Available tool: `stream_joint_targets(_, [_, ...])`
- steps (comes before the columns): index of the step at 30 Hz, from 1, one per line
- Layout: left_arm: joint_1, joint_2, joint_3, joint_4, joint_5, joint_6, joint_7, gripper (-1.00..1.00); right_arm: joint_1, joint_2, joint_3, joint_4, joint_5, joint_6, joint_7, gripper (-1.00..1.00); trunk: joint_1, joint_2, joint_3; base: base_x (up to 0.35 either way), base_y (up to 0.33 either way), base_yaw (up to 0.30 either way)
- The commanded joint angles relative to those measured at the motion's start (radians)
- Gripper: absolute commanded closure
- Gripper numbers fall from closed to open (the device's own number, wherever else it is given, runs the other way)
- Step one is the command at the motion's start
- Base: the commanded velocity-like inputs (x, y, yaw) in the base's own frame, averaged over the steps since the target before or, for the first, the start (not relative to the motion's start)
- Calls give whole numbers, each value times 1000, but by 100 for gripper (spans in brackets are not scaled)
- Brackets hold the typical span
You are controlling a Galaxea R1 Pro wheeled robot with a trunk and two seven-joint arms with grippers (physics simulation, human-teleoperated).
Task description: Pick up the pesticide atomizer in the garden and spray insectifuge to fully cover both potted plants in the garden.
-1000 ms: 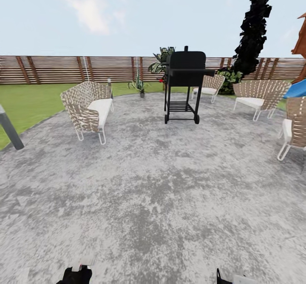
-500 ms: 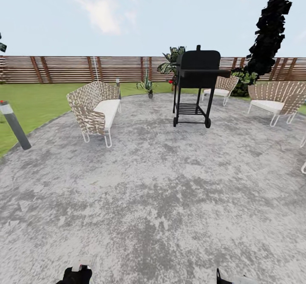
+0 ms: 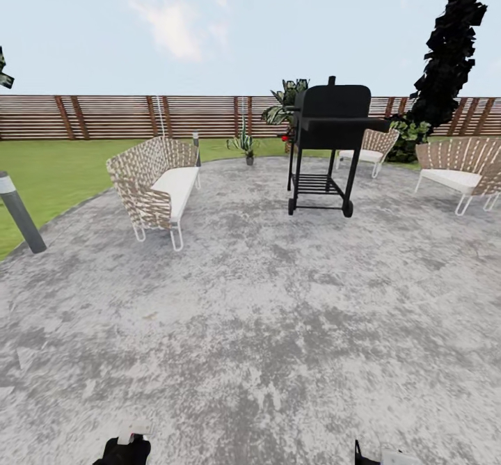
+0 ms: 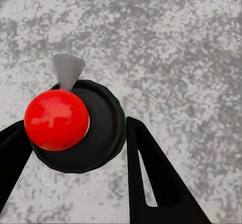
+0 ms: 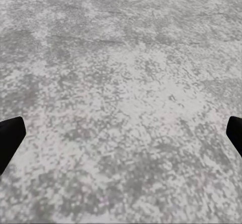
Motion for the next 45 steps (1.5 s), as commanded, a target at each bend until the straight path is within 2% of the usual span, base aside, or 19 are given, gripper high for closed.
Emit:
stream_joint_targets(1, [-1,0,0,1,-2,-3,-3,100,-1,0,-3,1,11,-2,-7,-100,0,0,-1,339,0,0])
stream_joint_targets(11, [-1,0,0,1,-2,-3,-3,100,-1,0,-3,1,11,-2,-7,-100,0,0,-1,339,0,122])
stream_joint_targets(45, [-1,0,0,1,-2,-3,-3,100,-1,-1,-3,1,11,-2,-7,-100,0,0,-1,339,0,1])
